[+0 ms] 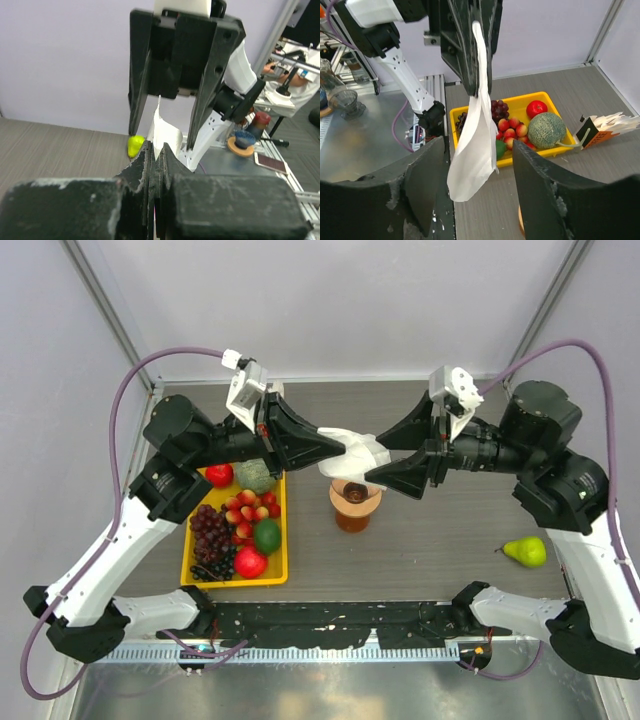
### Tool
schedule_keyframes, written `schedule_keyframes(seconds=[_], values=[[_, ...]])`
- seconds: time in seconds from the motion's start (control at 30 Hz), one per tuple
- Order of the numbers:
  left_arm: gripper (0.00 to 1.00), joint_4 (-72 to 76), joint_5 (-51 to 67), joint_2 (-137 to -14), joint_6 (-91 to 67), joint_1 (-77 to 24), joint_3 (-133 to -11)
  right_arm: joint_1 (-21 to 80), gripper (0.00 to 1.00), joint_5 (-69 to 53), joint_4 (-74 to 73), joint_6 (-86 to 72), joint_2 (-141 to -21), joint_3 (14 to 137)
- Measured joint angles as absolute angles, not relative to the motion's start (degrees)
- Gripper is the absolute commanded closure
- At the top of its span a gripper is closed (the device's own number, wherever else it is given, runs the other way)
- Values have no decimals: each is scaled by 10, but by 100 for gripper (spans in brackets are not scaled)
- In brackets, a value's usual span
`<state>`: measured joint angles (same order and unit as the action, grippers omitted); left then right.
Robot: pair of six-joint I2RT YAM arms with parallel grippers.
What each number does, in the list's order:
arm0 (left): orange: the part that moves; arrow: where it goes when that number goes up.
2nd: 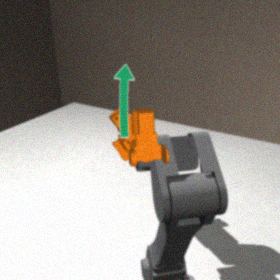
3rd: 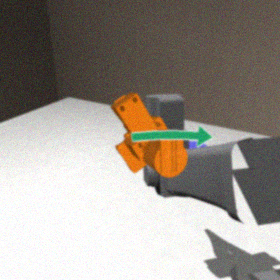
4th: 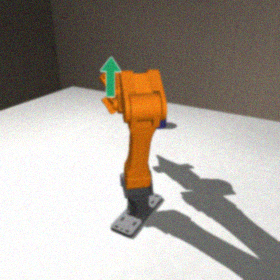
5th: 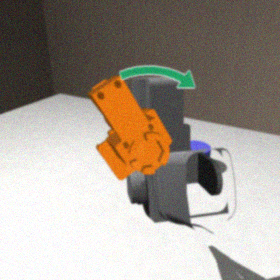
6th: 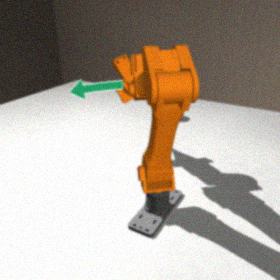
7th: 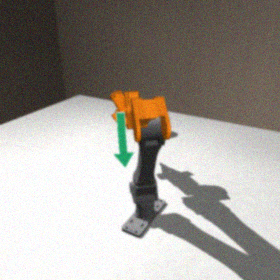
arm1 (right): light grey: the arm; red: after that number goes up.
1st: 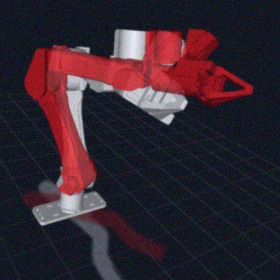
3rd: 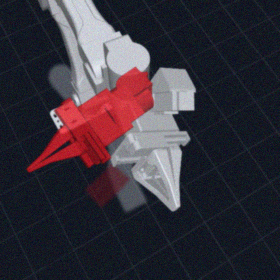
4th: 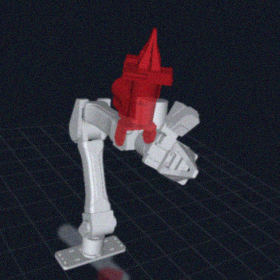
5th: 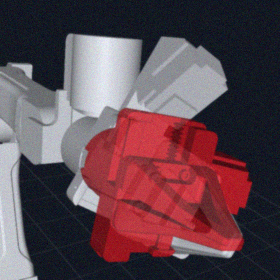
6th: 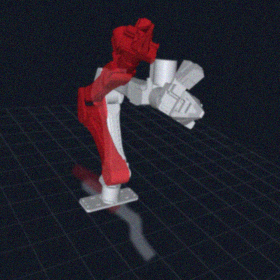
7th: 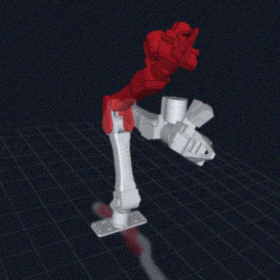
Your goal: Place the coffee filter in the dripper
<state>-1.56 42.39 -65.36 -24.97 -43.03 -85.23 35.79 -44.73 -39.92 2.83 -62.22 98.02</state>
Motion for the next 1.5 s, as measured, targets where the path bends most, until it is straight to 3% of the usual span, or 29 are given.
schedule_keyframes(seconds=[0.23,0.47,0.67,0.8,0.9,0.97,1.0,1.1,1.13,1.27,1.5], values=[[98,-30,471,-653,-222,-429,-844,344,56,-438,-434,27,-614,1027],[92,-32,493,-653,-221,-429,-844,333,64,-435,-459,34,-616,1030],[88,-31,500,-653,-225,-429,-844,333,63,-437,-466,43,-634,1029],[88,-33,499,-654,-226,-429,-844,333,56,-448,-465,44,-640,1021],[84,-36,495,-659,-227,-428,-845,333,58,-455,-461,43,-641,1009],[74,-41,495,-666,-234,-428,-849,334,90,-459,-458,42,-641,999],[59,-42,495,-670,-236,-428,-851,334,95,-461,-455,41,-642,995],[11,-50,495,-679,-240,-427,-856,336,95,-464,-454,32,-653,993],[1,-55,494,-679,-238,-425,-857,336,95,-463,-454,30,-656,993],[1,-85,486,-673,-236,-386,-860,336,95,-410,-455,10,-660,991],[1,-154,347,-630,-147,-345,-863,336,95,-145,-449,-46,-636,937]])
